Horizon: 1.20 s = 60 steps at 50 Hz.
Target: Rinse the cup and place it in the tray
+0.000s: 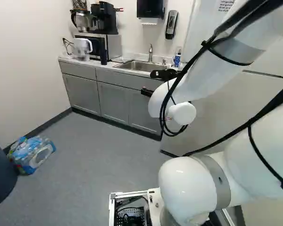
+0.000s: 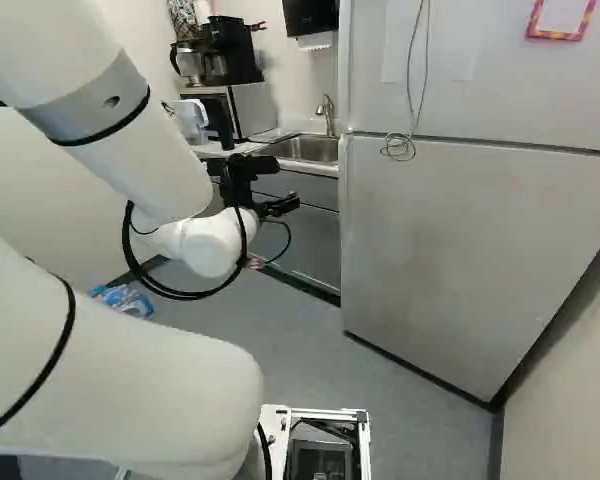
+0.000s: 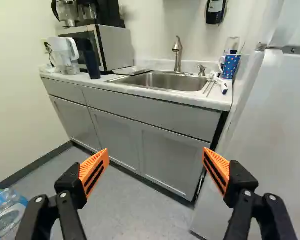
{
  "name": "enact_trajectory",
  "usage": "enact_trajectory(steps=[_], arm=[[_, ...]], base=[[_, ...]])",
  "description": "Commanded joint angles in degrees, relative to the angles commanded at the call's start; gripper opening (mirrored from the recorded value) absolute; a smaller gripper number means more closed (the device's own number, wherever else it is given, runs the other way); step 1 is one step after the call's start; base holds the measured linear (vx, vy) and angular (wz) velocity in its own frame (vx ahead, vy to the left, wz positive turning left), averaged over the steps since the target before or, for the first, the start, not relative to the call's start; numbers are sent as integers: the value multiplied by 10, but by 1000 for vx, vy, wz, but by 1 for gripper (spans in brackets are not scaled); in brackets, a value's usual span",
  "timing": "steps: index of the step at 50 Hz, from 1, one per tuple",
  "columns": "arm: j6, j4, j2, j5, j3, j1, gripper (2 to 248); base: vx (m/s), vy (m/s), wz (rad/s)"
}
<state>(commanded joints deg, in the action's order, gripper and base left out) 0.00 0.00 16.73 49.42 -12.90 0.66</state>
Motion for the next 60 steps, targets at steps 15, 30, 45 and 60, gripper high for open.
enact_trajectory(steps=[15, 30, 45, 60], arm=[[0, 0, -4, -10, -24, 0, 247], [0, 0, -7, -23, -47, 0, 247], [0, 0, -11, -46, -70, 0, 247], [0, 0, -16, -71, -94, -1, 247]], base=[[0, 0, 0], [0, 0, 0], [0, 0, 0], [0, 0, 0]])
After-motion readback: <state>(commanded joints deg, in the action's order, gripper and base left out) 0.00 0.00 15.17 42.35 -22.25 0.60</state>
